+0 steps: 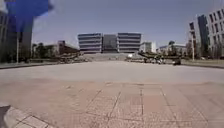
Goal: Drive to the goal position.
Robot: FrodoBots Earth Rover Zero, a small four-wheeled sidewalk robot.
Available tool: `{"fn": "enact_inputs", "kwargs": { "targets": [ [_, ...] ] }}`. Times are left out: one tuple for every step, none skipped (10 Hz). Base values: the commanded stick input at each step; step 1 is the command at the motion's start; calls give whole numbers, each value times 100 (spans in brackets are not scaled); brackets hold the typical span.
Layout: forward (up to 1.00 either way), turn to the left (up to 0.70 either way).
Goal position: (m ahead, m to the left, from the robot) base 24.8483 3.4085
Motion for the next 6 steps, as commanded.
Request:
{"fn": "enact_inputs", "kwargs": {
  "targets": [
    [100,0],
    [100,0],
    [100,0],
    [100,0],
    [100,0],
    [100,0]
  ]
}}
